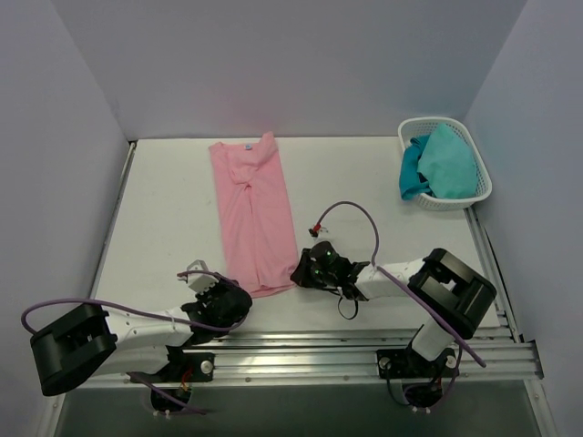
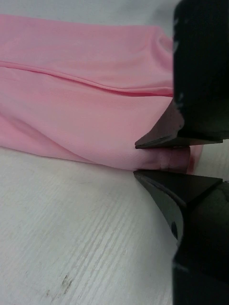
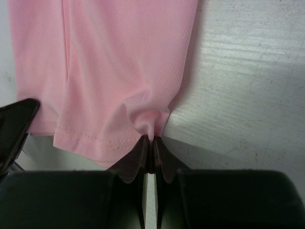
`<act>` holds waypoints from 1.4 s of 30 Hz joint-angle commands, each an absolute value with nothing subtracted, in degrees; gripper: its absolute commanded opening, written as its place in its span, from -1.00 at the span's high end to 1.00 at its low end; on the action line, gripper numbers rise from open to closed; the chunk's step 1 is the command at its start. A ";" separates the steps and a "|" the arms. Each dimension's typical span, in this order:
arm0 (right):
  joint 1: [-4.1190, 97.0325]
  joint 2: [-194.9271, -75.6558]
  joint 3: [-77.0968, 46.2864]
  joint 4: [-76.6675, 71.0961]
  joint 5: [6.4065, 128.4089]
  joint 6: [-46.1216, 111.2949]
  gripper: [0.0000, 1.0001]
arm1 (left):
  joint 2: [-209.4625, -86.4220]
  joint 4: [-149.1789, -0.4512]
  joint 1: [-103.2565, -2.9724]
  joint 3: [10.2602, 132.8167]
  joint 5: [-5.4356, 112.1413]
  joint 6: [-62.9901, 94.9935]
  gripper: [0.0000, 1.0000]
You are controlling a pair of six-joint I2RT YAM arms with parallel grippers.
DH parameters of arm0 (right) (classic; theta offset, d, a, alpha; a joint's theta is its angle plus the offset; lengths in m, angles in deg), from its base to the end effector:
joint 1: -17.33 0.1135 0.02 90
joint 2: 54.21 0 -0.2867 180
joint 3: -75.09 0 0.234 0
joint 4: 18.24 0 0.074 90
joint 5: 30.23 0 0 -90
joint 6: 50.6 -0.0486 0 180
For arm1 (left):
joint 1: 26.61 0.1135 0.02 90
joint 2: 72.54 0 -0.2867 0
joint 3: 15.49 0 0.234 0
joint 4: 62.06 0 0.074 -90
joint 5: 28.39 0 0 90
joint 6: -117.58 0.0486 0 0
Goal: Fold and stack the t-shirts
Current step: Grab the bottom of the folded rectangular tshirt with both arms
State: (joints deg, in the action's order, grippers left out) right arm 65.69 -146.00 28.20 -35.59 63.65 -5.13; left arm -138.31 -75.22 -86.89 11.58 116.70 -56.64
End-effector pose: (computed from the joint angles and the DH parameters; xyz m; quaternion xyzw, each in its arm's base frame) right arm 0.1991 0.2289 0.1782 -0.0461 0.8536 0.3954 0.3360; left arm 0.1079 -0.1086 0.1486 -0.3216 0.7884 -0.1427 0.5046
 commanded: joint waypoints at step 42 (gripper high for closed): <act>67.52 -150.00 -2.77 -1.89 47.46 0.55 1.00 | -121.48 -94.16 -70.13 26.96 96.51 -31.68 0.95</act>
